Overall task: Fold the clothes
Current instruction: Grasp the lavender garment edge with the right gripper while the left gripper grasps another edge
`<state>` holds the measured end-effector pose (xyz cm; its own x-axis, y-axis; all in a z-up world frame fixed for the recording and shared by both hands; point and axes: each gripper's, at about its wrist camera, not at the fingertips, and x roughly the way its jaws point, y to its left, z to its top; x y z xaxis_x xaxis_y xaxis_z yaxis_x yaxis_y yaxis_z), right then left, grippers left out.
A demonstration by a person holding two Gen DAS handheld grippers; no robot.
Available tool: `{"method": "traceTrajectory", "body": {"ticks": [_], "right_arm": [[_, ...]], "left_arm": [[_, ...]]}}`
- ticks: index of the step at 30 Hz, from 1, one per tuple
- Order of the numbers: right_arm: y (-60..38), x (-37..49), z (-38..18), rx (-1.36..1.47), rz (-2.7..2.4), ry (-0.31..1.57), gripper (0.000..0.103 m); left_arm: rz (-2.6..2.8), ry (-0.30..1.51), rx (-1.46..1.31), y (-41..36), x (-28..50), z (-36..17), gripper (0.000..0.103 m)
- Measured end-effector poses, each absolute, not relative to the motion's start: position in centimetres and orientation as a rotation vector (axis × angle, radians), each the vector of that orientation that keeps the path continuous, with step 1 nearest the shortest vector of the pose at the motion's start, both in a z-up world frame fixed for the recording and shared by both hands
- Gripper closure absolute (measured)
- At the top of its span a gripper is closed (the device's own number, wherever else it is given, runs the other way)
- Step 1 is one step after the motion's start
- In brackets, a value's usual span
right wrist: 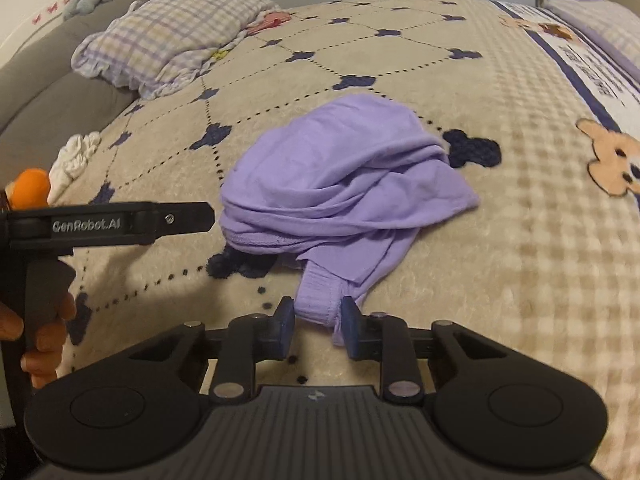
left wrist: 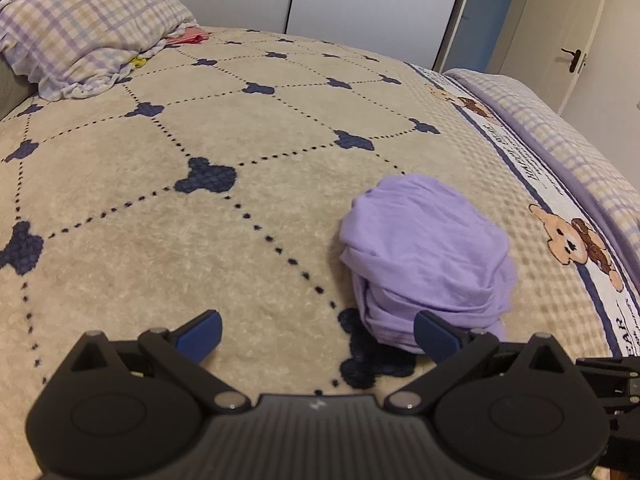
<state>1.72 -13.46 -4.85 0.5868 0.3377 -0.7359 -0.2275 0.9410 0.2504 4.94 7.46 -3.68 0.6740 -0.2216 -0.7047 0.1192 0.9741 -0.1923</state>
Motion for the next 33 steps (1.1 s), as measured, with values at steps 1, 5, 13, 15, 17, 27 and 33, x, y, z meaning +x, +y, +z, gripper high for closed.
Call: {"method": "traceTrajectory", "body": {"ticks": [1,5,13,15,17,27,33], "right_arm": [[-13.7,1.7,-4.8,0.142,0.325,0.883,0.077],[-15.1,1.2,-4.0,0.138,0.27,0.834,0.078],[-19.0,0.8,-3.7,0.212,0.169,0.805,0.079],[-19.6,0.6,-3.6,0.22,0.153,0.796,0.079],[-20.4,0.3,-3.5,0.225,0.137,0.786,0.079],[-25.1,-1.2,-3.1,0.262,0.025,0.743,0.081],[-28.2,-1.7,-3.1,0.252,-0.101,0.718,0.103]], "left_arm": [[-0.196,0.807,-0.13,7.3,4.9,-3.7,0.0],[-0.212,0.797,-0.117,6.8,4.8,-3.6,0.0],[-0.284,0.759,-0.119,5.2,4.4,-3.5,0.003],[-0.31,0.747,-0.115,4.5,4.3,-3.4,0.003],[-0.343,0.734,-0.102,3.5,4.0,-3.3,0.005],[-0.511,0.668,-0.036,-1.4,2.9,-2.7,0.008],[-0.599,0.642,0.034,-4.1,2.0,-3.0,0.008]]}}
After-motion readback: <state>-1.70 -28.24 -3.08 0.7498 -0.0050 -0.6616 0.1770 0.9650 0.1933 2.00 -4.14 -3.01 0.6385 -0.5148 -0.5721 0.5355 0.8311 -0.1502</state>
